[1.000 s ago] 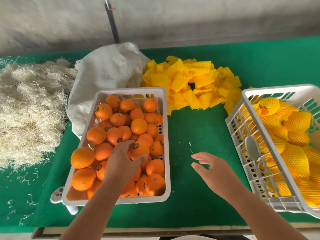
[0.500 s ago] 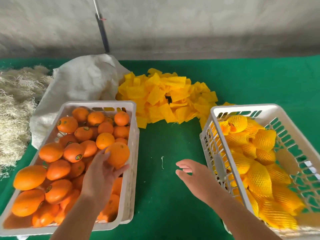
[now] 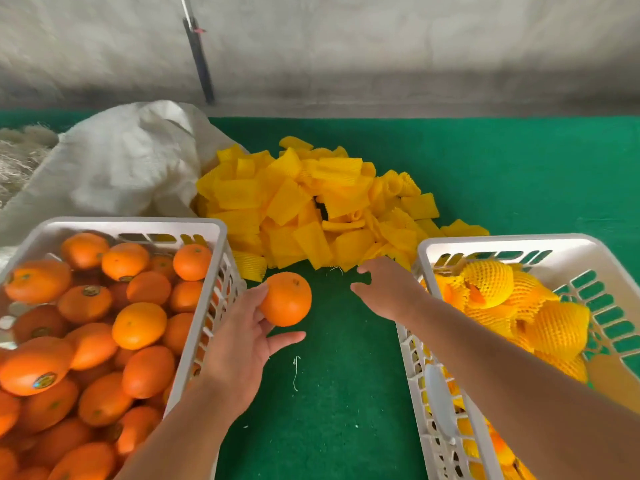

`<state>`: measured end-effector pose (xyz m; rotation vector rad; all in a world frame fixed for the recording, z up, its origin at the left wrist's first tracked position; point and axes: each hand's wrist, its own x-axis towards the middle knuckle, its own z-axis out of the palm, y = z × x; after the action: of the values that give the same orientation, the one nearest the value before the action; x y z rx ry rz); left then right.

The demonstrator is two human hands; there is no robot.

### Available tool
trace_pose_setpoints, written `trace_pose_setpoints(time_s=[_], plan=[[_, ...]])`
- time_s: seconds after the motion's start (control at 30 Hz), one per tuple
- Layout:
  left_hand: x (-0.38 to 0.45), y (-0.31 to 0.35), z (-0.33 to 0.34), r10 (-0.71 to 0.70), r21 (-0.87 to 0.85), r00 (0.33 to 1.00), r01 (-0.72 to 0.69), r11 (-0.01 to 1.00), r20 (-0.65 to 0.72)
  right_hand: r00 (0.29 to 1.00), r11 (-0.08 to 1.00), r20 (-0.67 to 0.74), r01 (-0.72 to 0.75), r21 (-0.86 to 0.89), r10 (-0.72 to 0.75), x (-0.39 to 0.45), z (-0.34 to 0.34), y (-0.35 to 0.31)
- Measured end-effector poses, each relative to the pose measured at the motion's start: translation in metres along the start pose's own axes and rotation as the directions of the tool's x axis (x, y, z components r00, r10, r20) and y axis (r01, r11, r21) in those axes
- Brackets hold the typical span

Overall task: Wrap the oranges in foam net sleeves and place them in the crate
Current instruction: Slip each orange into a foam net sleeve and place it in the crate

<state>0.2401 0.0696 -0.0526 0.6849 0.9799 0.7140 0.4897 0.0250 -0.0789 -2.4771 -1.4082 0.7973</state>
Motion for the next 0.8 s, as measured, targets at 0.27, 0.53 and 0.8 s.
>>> trace_pose_setpoints(time_s=[0.27, 0.53, 0.8], plan=[[0.034, -0.011, -0.005, -0.096, -0.029, 0.995, 0.096, 0.995, 0.023, 0.984, 0.893, 0.094, -0.094, -0.441, 0.15, 0.062, 0.015, 0.007], [0.033, -0.003, -0.001, -0.154, -0.024, 0.985, 0.157, 0.987, 0.078, 0.988, 0.888, 0.033, -0.119, -0.445, 0.149, 0.072, 0.015, 0.008], [0.022, 0.002, 0.006, -0.252, -0.103, 0.963, 0.261, 0.96, 0.093, 0.915, 0.984, -0.402, 0.059, 0.166, 0.013, -0.049, 0.026, -0.006]])
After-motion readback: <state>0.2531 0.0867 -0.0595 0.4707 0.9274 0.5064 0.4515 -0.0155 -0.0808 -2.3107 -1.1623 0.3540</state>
